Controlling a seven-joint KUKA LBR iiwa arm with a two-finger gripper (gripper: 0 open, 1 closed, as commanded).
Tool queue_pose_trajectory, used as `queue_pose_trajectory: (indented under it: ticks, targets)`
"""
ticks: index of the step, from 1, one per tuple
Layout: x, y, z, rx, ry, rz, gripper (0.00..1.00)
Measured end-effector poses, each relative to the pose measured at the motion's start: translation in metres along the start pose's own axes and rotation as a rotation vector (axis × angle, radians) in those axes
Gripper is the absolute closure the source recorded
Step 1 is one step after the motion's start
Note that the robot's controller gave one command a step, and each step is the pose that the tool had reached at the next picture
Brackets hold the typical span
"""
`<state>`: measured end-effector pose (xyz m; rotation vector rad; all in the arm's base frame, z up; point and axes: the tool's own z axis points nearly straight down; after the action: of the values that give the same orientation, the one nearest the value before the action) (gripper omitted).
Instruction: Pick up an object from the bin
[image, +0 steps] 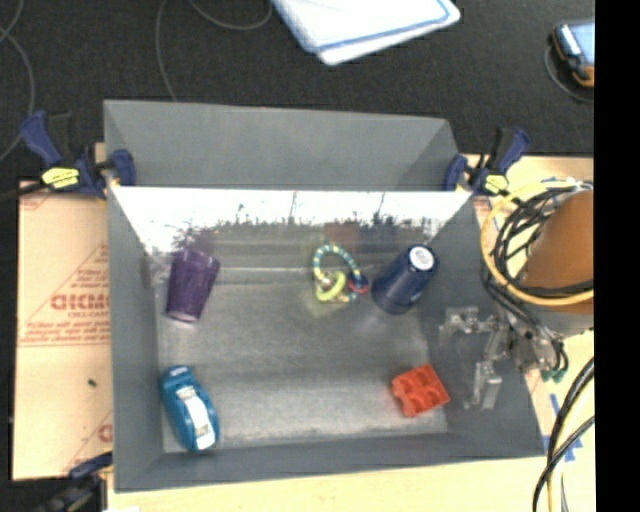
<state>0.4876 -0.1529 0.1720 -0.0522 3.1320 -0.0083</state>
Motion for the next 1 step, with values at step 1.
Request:
queue_pose_trajectory:
  ticks: [1]
  targets:
    - [-0.0017,-0.005,0.0188,-0.001,0.003,0.002,0.0]
